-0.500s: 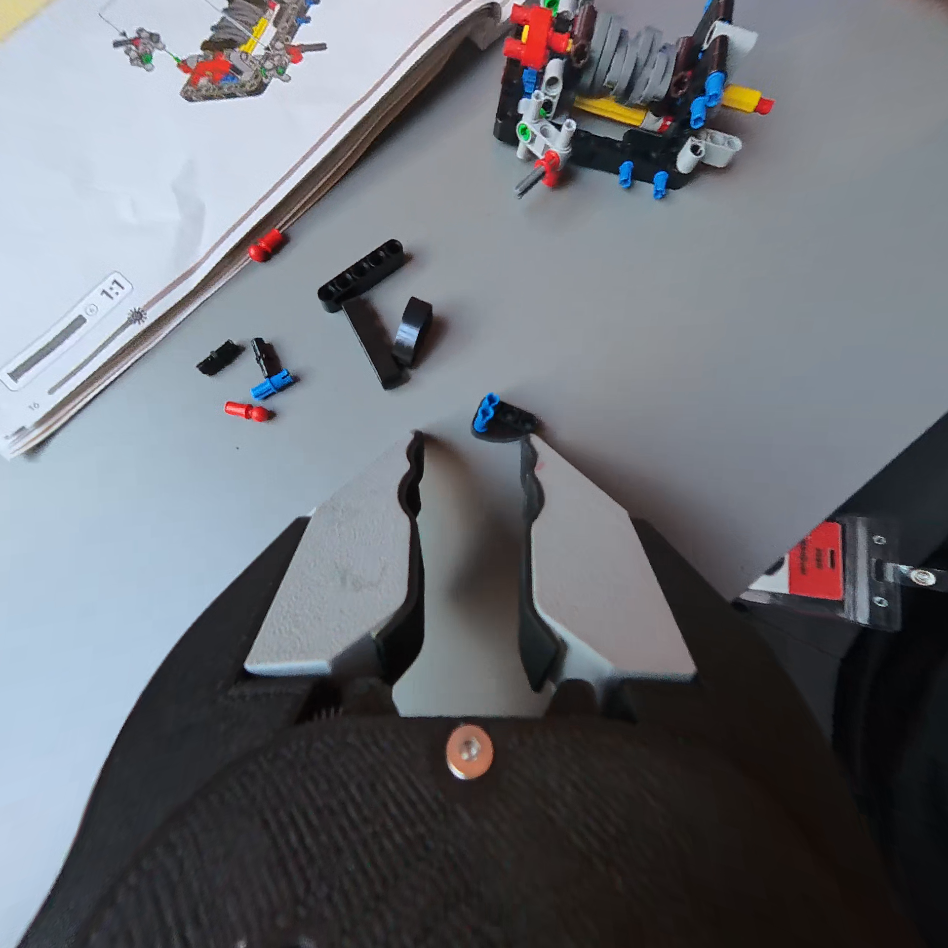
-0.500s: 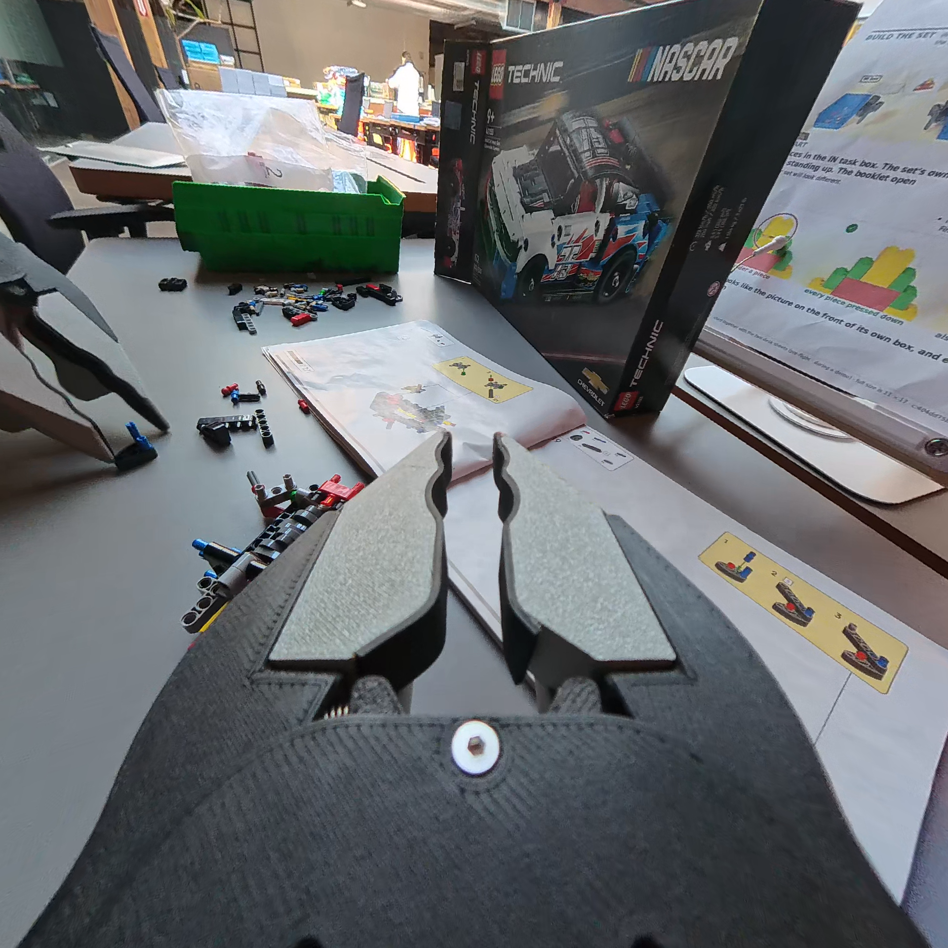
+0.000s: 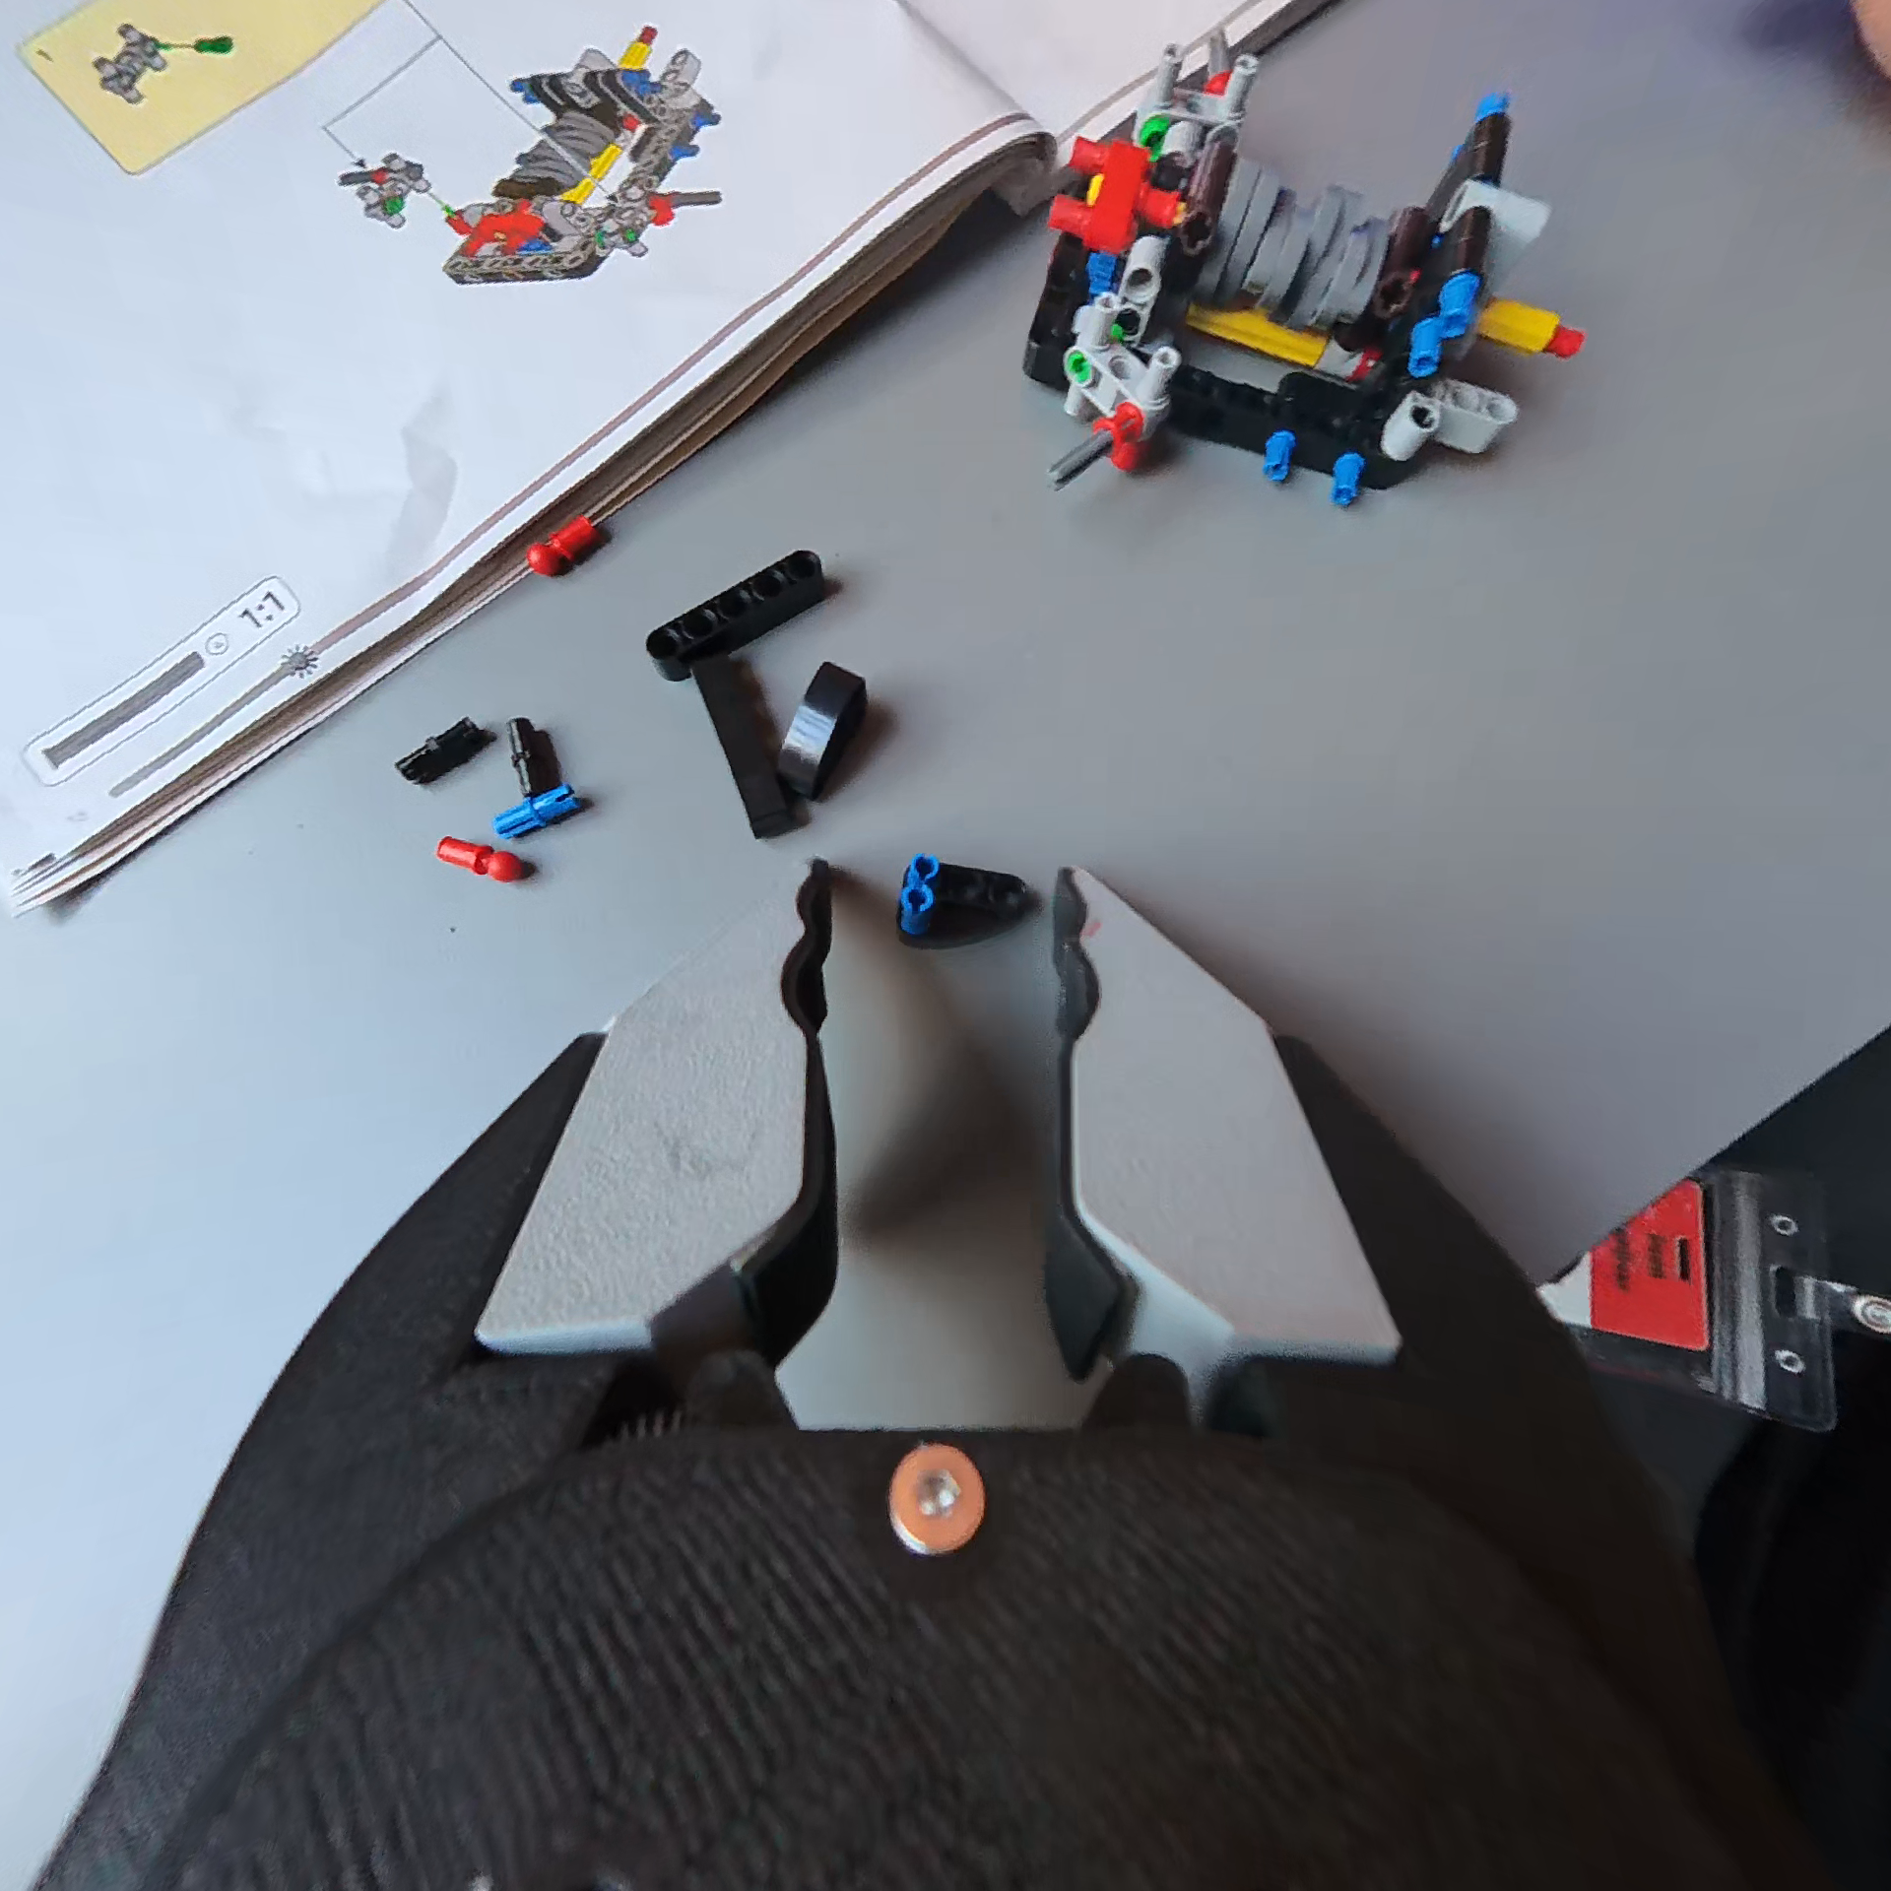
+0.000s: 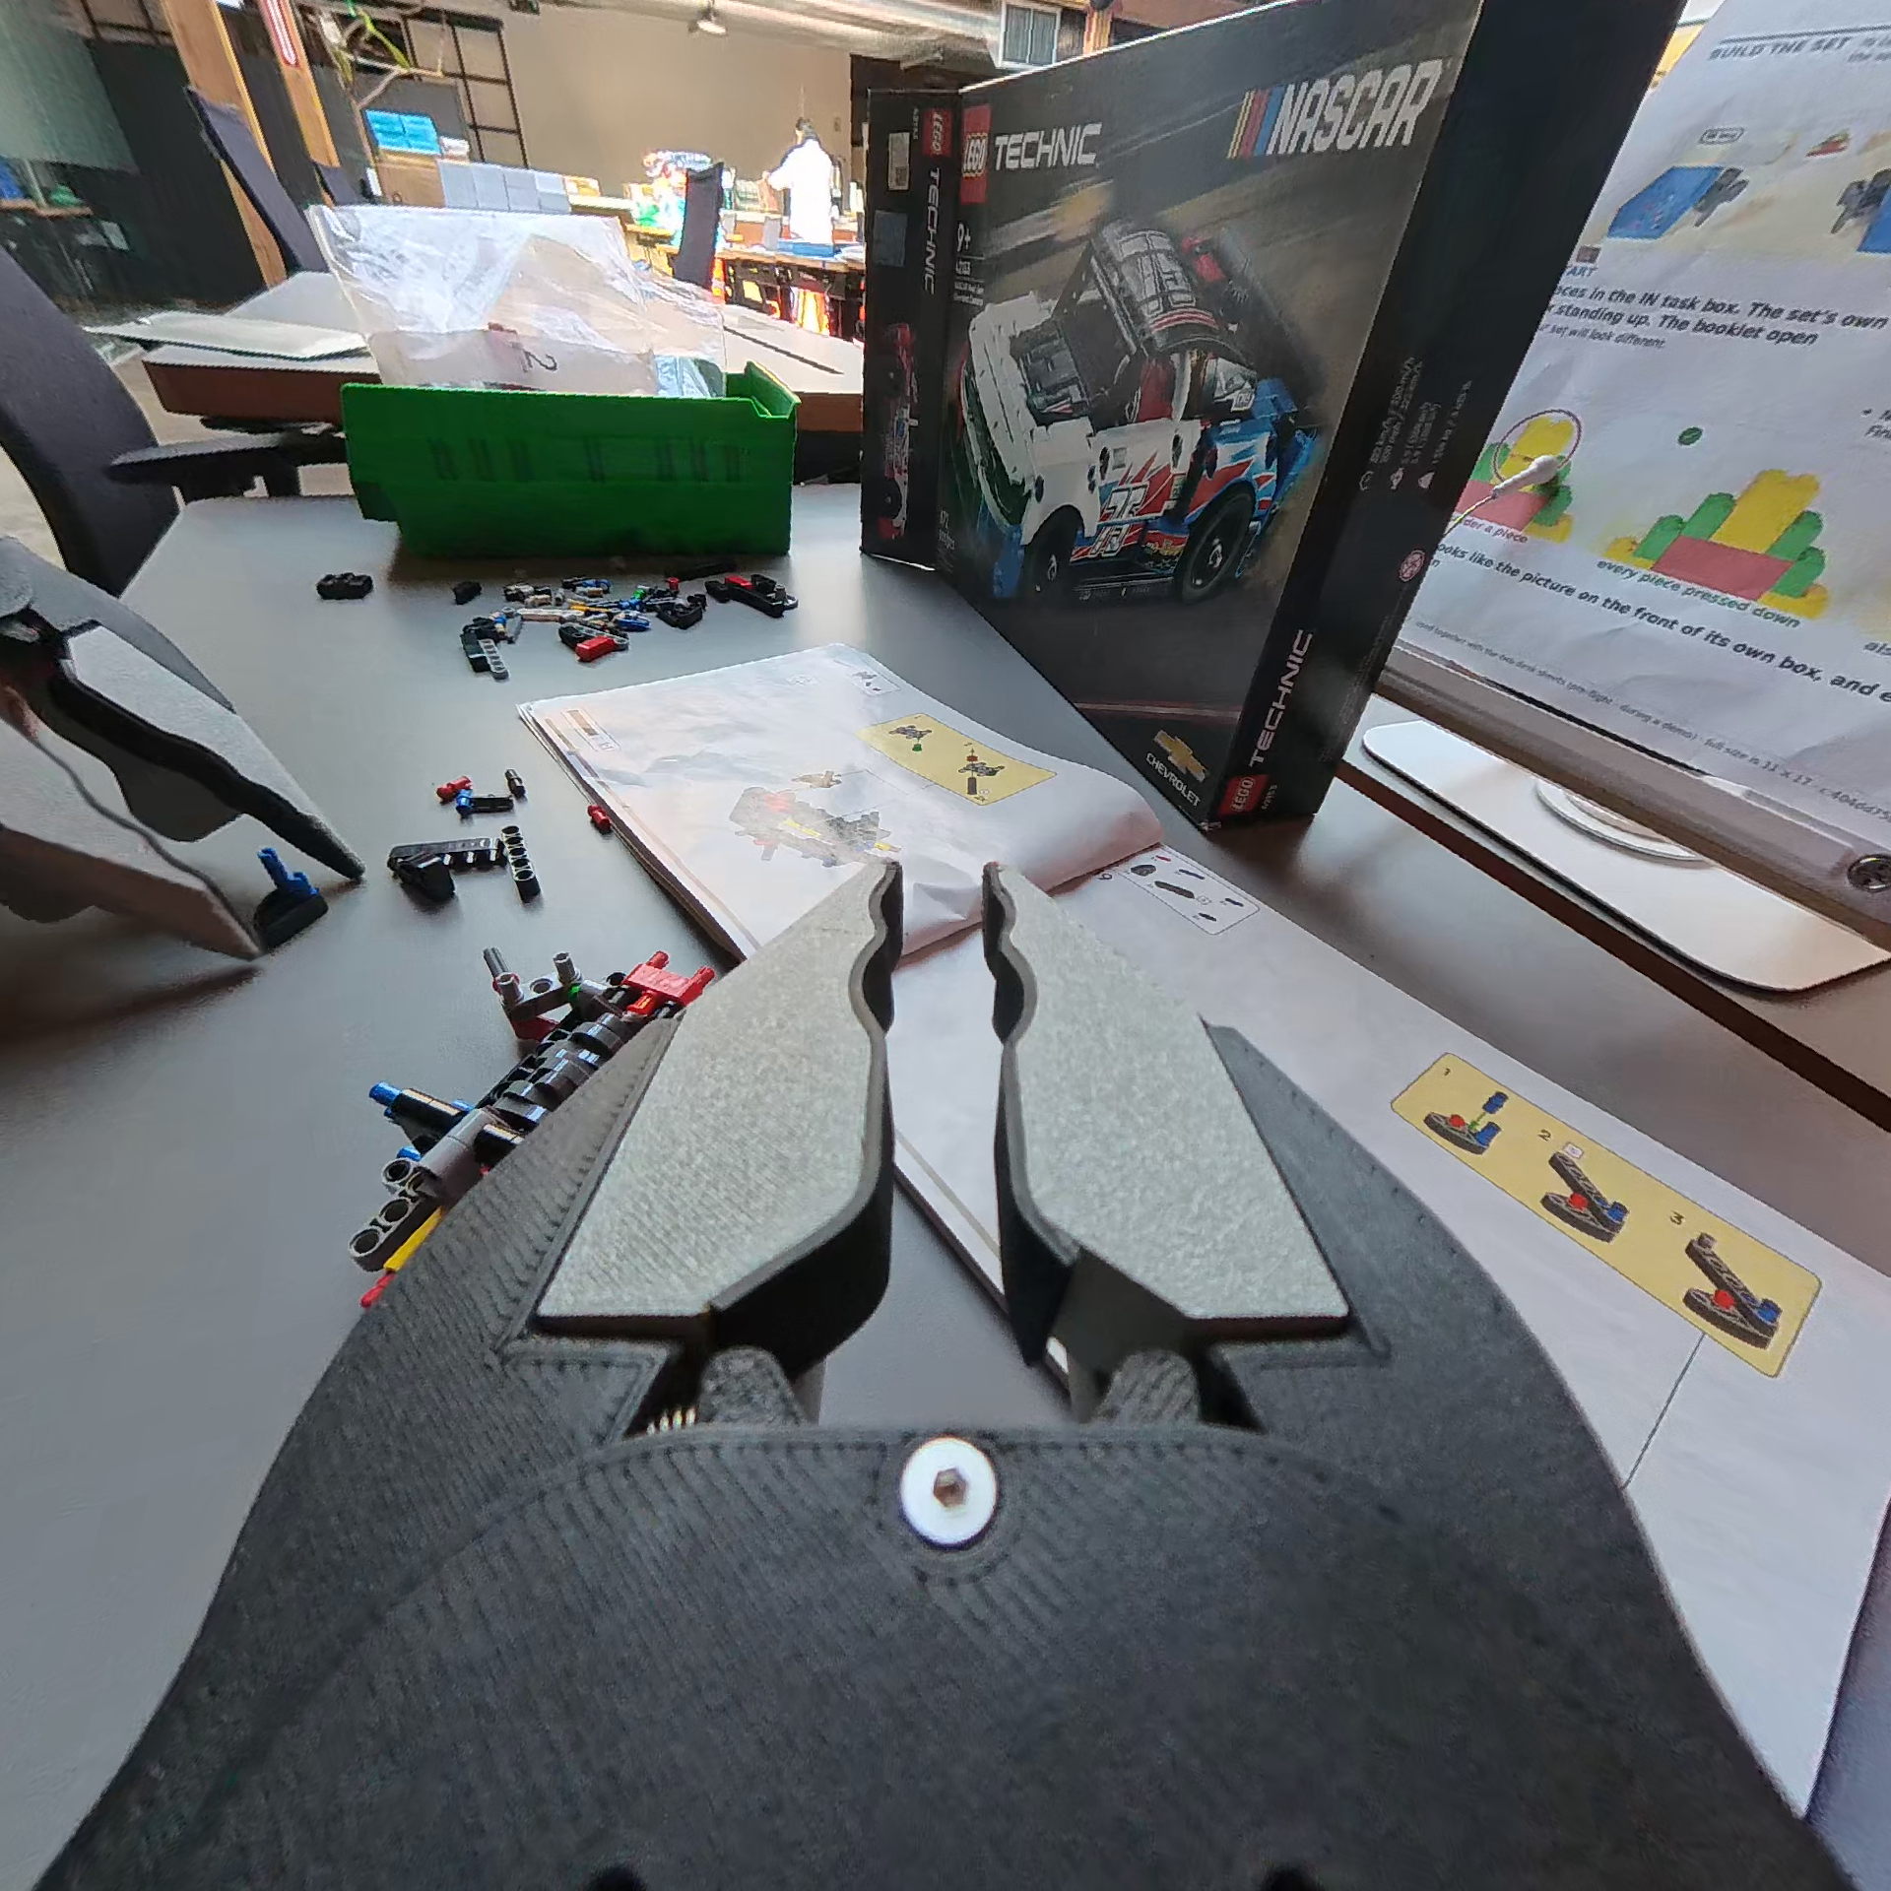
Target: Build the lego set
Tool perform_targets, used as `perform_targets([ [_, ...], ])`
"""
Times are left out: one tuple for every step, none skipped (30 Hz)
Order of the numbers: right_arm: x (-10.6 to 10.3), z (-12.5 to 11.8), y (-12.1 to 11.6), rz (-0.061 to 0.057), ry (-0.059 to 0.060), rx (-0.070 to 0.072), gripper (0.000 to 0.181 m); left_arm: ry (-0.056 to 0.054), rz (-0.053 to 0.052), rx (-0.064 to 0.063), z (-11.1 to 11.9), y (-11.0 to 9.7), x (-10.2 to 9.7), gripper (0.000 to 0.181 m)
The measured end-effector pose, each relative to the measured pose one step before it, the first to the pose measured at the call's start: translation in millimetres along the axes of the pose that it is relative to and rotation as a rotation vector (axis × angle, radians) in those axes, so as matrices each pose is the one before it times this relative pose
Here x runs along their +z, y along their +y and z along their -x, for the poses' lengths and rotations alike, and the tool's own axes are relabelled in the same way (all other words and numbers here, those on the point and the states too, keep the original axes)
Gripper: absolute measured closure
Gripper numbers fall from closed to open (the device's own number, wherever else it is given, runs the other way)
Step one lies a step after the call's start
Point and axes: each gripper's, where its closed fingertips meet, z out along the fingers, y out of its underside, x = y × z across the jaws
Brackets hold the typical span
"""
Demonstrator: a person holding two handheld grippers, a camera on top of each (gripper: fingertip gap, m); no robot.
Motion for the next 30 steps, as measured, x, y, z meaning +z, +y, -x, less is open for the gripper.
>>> perform_targets([
  [-0.17,-0.11,-0.17,-0.0015,0.0001,-0.0005,0.169,0.0179,-0.0034,0.0054,-1.64,-0.02,-0.4,0.137],
  [-0.3,-0.26,-0.26,-0.0014,0.002,-0.0014,0.169,0.0169,-0.0086,0.001,-0.86,-0.39,-0.91,0.133],
  [-0.35,-0.44,-0.18,-0.001,0.0017,-0.0014,0.169,0.0121,-0.0106,-0.0028,0.3,-0.81,-1.75,0.131],
  [-0.39,-0.38,-0.17,-0.0018,0.0009,0.0002,0.169,0.0112,-0.009,-0.0001,1.14,-0.96,-2.75,0.129],
  [-0.24,-0.49,-0.15,-0.0017,0.0006,0.0026,0.169,0.0089,-0.0135,0.0101,1.62,-1.96,-3.95,0.126],
  [-0.02,-0.28,0.0,-0.0012,-0.0011,0.0044,0.169,0.0021,-0.0163,0.0216,2.72,-2.31,-5.45,0.125],
  [-0.03,-0.03,0.18,-0.0014,-0.0027,0.0058,0.169,-0.0041,-0.0203,0.0262,4.01,-2.9,-6.33,0.124],
  [0.2,0.02,0.18,-0.0018,-0.0025,0.0053,0.169,-0.0058,-0.029,0.0228,5.22,-3.4,-6.82,0.124],
  [-0.03,-0.19,0.18,-0.0012,-0.0016,0.0026,0.169,-0.0084,-0.0322,0.0126,6.34,-2.95,-6.43,0.123],
  [-0.12,-0.18,-0.23,-0.002,-0.001,0.0015,0.169,-0.0082,-0.0256,0.002,7.3,-1.64,-5.51,0.121],
  [-0.07,0.07,-0.56,-0.0037,-0.003,0.0025,0.168,-0.0157,-0.0176,-0.0074,8.74,-0.24,-4.09,0.116],
  [0.08,0.43,-0.27,-0.0029,-0.0045,0.0027,0.168,-0.0127,-0.0121,-0.0095,7.88,1.03,-2.83,0.112],
  [0.34,0.33,0.27,0.0007,-0.0039,0.0019,0.167,-0.0108,-0.0109,-0.0123,6.89,1.79,-1.92,0.112],
  [0.7,-0.16,0.93,0.0045,-0.0015,0.0018,0.164,-0.0111,-0.012,-0.016,5.97,1.72,-0.81,0.112],
  [0.63,-0.07,0.87,0.0056,-0.0012,0.0006,0.164,-0.0092,-0.0094,-0.0153,4.55,1.67,0.11,0.112],
  [0.53,-0.08,0.66,0.0032,-0.0004,-0.0023,0.163,-0.0037,-0.009,-0.0101,2.54,0.99,0.68,0.111],
  [0.39,-0.49,0.37,0.0018,0.0047,-0.0033,0.16,-0.0123,-0.0092,-0.0015,3.06,0.5,1.08,0.11],
  [0.42,-0.39,0.24,0.0009,0.0044,-0.0045,0.159,-0.0251,-0.0041,0.0044,4.26,0.51,0.73,0.11],
  [0.52,0.5,0.62,0.0024,-0.0016,-0.0055,0.157,-0.0137,-0.0037,0.0064,2.5,-0.94,-0.05,0.11],
  [0.9,-0.32,1.38,0.007,0.0033,-0.0016,0.154,-0.0036,-0.0167,0.0144,0.83,-2.95,-0.42,0.114],
  [1.4,0.72,1.73,0.0079,-0.004,0.0,0.15,-0.0077,-0.0119,0.0157,1.77,-2.49,-0.42,0.121],
  [1.68,1.98,2.17,0.0116,-0.0133,0.0029,0.146,-0.0109,-0.0059,0.0149,2.29,-2.08,-0.08,0.126],
  [1.78,1.43,2.71,0.0137,-0.0102,0.005,0.143,0.0056,-0.007,0.0124,0.19,-2.2,0.65,0.128],
  [1.49,0.4,2.22,0.0106,-0.0027,0.0042,0.141,0.0137,-0.004,0.0055,-0.4,-1.38,1.54,0.129],
  [0.67,-0.09,0.83,0.0043,0.0016,0.0003,0.14,0.0037,0.0062,0.0035,1.49,1.04,2.26,0.13],
  [-0.18,-0.77,0.12,0.0,0.0059,-0.0028,0.14,0.0046,0.0116,0.0052,1.46,2.65,3.0,0.13],
  [-0.52,-0.75,-0.21,-0.0024,0.0056,-0.0028,0.141,0.0133,0.0214,-0.0037,0.35,2.7,2.6,0.131],
  [-0.43,0.12,0.01,-0.0031,-0.0021,0.0026,0.142,0.0105,0.0037,0.0031,0.75,-0.27,2.11,0.131],
  [0.01,0.66,0.72,-0.0003,-0.0076,0.0097,0.142,0.0028,-0.007,0.0071,1.17,-1.84,1.47,0.133],
  [0.44,0.87,1.31,0.0019,-0.0103,0.0139,0.143,0.0093,-0.0042,0.0083,-0.48,-1.01,1.07,0.139],
])
